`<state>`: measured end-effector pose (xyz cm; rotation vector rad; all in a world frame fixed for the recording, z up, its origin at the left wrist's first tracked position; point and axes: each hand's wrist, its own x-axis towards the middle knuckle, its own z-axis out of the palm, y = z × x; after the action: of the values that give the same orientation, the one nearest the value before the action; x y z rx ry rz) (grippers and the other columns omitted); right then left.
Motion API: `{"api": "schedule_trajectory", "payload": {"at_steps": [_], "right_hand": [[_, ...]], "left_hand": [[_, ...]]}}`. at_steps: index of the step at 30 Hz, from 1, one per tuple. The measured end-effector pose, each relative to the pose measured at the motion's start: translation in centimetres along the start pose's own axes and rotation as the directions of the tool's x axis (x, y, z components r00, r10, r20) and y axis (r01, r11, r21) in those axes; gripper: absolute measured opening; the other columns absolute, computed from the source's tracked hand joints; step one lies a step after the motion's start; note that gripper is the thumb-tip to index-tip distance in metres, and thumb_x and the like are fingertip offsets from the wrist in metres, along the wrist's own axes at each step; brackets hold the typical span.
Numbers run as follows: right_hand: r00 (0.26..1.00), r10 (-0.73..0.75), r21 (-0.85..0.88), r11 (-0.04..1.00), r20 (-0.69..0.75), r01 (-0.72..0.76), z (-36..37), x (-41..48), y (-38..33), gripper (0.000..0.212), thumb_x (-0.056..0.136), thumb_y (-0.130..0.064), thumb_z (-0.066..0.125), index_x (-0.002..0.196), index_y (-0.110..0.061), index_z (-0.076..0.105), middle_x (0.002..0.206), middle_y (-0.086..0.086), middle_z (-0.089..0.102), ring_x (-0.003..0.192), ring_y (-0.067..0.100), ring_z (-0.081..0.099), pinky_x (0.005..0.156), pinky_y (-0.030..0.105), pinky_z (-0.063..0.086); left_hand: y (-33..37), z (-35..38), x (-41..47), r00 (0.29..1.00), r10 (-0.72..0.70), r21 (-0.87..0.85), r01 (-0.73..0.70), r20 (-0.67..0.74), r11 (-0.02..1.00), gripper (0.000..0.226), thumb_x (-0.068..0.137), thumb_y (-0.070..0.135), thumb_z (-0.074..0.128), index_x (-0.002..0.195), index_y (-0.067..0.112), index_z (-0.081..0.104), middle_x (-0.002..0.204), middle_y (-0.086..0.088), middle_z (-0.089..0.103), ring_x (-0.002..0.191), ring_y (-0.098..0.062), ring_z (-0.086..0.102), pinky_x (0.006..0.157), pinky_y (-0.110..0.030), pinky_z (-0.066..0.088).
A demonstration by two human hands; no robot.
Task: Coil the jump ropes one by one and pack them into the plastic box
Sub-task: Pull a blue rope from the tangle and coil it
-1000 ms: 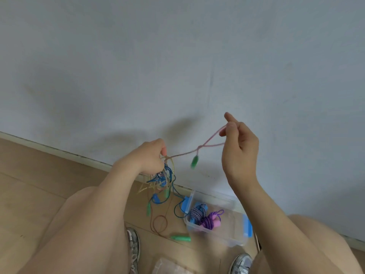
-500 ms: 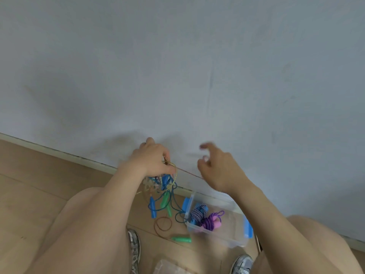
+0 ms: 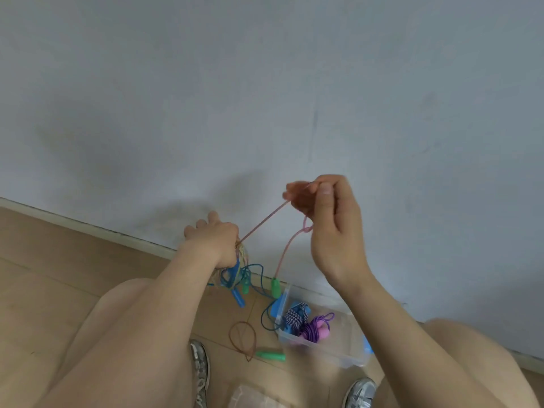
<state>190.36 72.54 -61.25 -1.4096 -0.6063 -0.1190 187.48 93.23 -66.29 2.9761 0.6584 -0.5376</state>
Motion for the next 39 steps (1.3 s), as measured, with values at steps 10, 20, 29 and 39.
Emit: {"api": "schedule_trajectory", "payload": {"at_steps": [10,20,29,39], "right_hand": [[0.987,0.141,0.307,0.945,-0.074,-0.112,0.0,0.1,-1.9,0.026,0.118,-0.019,0.021,0.109,-0.008,0.043,0.107,0.022,0.075,0.094,0.041,0.078,0.090,0.057,0.062],[0.962,0.132,-0.142,0.975,-0.240,-0.169,-1.5,0.3,-1.4,0.015,0.104,-0.012,0.052,0.104,-0.013,0.067,0.058,0.008,0.059,0.047,0.009,0.050,0.051,0.025,0.038],[0.733,0.545,-0.536,0.792,0.408,-0.290,0.5,-1.3,4.3,0.036,0.099,-0.041,0.071,0.132,-0.030,0.067,0.067,-0.005,0.055,0.061,0.008,0.049,0.067,0.023,0.044],[0.971,0.139,-0.259,0.962,0.192,-0.087,1.4,0.0,3.0,0.020,0.109,-0.017,0.056,0.100,-0.015,0.074,0.081,0.002,0.075,0.056,0.004,0.058,0.060,0.025,0.048]], "left_hand": [[1.2,-0.5,0.5,0.871,0.459,-0.278,-0.403,0.176,0.872,0.028,0.109,0.036,0.048,0.108,0.032,0.075,0.124,0.009,0.067,0.115,-0.016,0.061,0.105,-0.036,0.047],[0.6,-1.1,1.0,0.929,0.313,-0.615,-0.365,-0.196,0.698,0.026,0.110,0.023,0.049,0.091,0.020,0.068,0.080,0.002,0.080,0.083,-0.014,0.077,0.088,-0.039,0.061],[2.1,-4.6,-2.7,0.842,0.305,-0.872,-0.485,-0.446,0.063,0.027,0.109,0.025,0.055,0.099,0.009,0.074,0.062,-0.006,0.052,0.062,-0.022,0.052,0.068,-0.032,0.055],[1.8,-3.5,-1.3,0.840,0.497,-0.976,-0.195,-0.219,-0.100,0.040,0.076,0.014,0.051,0.114,0.006,0.060,0.082,-0.008,0.062,0.081,-0.027,0.061,0.082,-0.043,0.050]]}}
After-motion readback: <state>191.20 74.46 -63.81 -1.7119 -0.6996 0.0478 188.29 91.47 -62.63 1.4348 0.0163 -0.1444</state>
